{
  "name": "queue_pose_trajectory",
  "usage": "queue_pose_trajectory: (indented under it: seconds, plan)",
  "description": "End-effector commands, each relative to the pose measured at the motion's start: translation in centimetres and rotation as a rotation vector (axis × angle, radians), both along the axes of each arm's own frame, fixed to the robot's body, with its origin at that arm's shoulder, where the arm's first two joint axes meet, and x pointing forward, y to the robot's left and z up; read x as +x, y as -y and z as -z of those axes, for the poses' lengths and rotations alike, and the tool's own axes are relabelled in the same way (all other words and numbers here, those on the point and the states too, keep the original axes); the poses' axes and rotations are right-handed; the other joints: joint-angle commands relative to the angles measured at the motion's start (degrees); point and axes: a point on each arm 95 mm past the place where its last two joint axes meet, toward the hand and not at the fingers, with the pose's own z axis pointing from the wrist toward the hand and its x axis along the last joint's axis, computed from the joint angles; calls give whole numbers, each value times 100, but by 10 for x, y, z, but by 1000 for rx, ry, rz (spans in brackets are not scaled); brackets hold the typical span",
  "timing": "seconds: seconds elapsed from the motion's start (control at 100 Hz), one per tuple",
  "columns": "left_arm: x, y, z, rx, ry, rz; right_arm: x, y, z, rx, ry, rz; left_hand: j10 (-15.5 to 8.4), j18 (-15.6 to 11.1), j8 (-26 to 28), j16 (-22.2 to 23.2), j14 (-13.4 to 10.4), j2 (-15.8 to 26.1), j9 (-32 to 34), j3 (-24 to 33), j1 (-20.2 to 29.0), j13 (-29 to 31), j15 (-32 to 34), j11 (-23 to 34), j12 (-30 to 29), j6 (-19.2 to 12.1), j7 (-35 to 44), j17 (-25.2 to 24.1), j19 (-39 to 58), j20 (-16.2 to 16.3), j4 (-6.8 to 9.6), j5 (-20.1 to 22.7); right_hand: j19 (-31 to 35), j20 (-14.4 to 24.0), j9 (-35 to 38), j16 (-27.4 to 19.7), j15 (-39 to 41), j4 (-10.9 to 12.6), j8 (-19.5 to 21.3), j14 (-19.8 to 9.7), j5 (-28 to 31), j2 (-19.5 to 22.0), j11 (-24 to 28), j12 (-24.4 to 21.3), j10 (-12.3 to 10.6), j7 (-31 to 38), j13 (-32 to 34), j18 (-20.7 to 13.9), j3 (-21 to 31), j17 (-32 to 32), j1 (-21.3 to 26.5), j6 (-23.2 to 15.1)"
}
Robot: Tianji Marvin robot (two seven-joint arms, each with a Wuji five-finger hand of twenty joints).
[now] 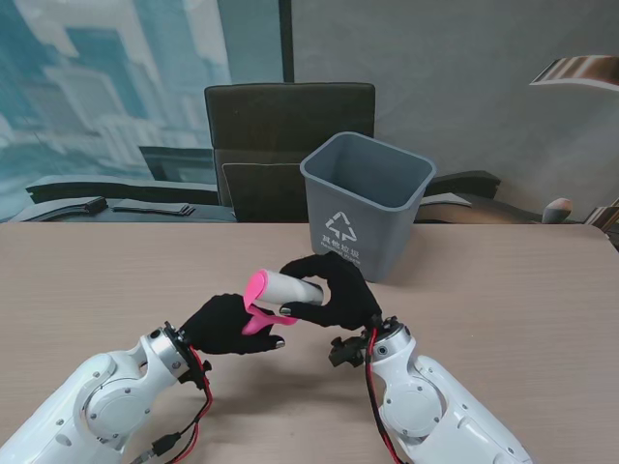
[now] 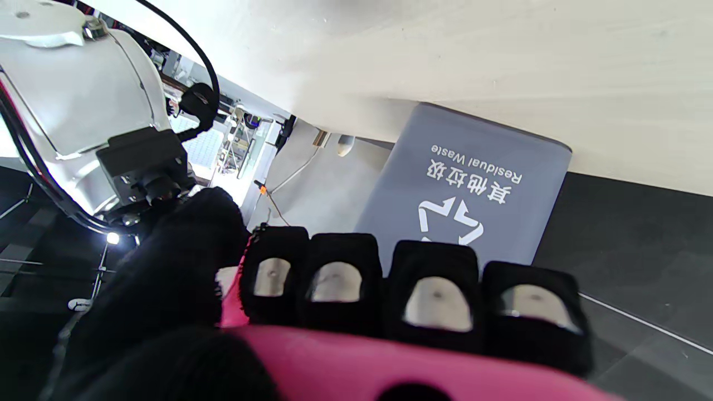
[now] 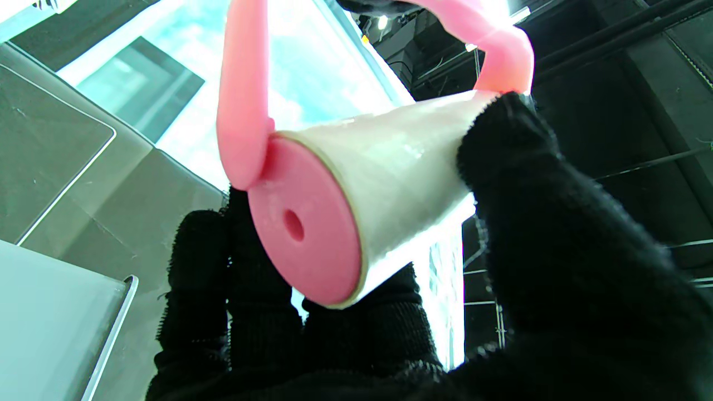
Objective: Replace a lint-roller refill
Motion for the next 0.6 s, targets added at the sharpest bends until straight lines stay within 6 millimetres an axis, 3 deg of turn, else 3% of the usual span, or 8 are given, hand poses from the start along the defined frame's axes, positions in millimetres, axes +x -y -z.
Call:
queue_pose_trajectory:
  seconds: [0.0, 0.59]
  plan:
    - [-3, 1, 3, 28, -16, 23, -2, -9, -5, 19, 10, -18, -95, -85, 203, 151, 212, 461, 372, -138, 38, 250, 1340, 762, 182, -79, 365, 303, 1522, 78, -105, 277, 87, 22, 211, 23, 79, 6, 357, -1207, 929, 849, -40, -53, -534, 2649, 161, -451, 1206, -23, 294, -1269]
    - [-2, 4, 4, 53, -31, 55, -3, -20, -3, 51, -15, -37, -87, -56, 211, 150, 236, 379, 368, 10, 15, 249, 1363, 810, 174, -59, 380, 304, 1509, 145, 33, 339, 93, 10, 256, 21, 73, -7, 325, -1223, 934, 843, -91, -110, -572, 2640, 194, -452, 1222, -24, 250, -1319]
